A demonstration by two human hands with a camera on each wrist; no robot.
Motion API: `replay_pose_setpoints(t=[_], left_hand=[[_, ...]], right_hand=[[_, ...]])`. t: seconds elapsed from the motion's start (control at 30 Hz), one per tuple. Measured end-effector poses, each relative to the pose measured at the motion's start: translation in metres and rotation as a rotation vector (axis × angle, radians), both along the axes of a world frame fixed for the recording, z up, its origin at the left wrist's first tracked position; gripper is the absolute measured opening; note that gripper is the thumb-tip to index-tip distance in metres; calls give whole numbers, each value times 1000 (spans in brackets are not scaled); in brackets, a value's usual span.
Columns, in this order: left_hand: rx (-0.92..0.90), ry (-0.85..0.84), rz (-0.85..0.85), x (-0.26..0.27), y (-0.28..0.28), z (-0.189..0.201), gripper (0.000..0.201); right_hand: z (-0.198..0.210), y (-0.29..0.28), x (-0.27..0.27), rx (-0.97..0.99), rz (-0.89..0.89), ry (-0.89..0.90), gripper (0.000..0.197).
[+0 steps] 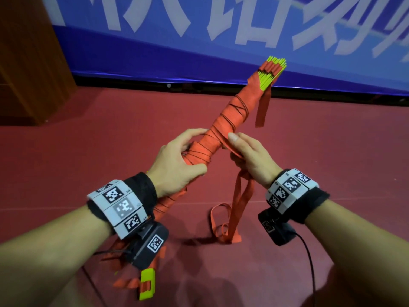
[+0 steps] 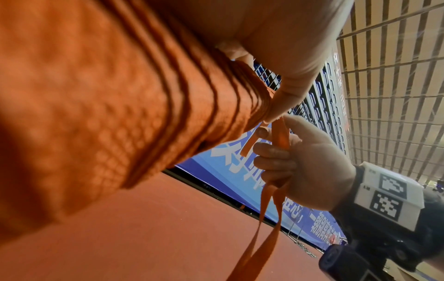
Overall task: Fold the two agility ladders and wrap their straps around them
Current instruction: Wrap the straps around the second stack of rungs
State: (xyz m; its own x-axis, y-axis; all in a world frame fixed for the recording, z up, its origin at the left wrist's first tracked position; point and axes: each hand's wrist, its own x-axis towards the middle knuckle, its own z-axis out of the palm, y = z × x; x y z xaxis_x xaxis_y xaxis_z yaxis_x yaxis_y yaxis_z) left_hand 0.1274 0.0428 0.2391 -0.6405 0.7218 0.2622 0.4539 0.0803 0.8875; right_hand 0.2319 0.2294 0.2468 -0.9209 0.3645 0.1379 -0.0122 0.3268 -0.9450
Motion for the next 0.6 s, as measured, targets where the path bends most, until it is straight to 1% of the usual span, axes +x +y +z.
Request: replay_pose_setpoints(t=[0.03, 0.1, 0.2, 0.27, 0.37, 0.47, 0.5, 0.53, 0.6], left_hand=[[-1, -7, -11, 1, 0, 0, 72], [3, -22, -24, 1, 0, 0, 72], [21, -53, -13, -1, 1, 0, 71], [34, -82, -7, -3, 0, 0, 71], [25, -148, -55, -3, 1, 1, 71], [16, -243, -130, -4, 3, 0, 68], [17, -271, -145, -4, 4, 0, 67], [17, -289, -154, -4, 5, 0, 67], [11, -290, -161, -5, 7, -1, 68]], right_hand=[[1, 0, 0, 15, -9, -7, 55], [2, 0, 0, 55, -15, -7, 57], [0, 5, 0, 83, -15, 30, 47], [-3, 7, -2, 96, -27, 18, 43], [-7, 3, -4, 34, -48, 31, 39], [-5, -6, -6, -34, -63, 57, 57], [-6, -8, -6, -66, -59, 71, 57], [-6, -10, -7, -105, -64, 92, 50], [-5, -14, -8, -203, -98, 140, 30]])
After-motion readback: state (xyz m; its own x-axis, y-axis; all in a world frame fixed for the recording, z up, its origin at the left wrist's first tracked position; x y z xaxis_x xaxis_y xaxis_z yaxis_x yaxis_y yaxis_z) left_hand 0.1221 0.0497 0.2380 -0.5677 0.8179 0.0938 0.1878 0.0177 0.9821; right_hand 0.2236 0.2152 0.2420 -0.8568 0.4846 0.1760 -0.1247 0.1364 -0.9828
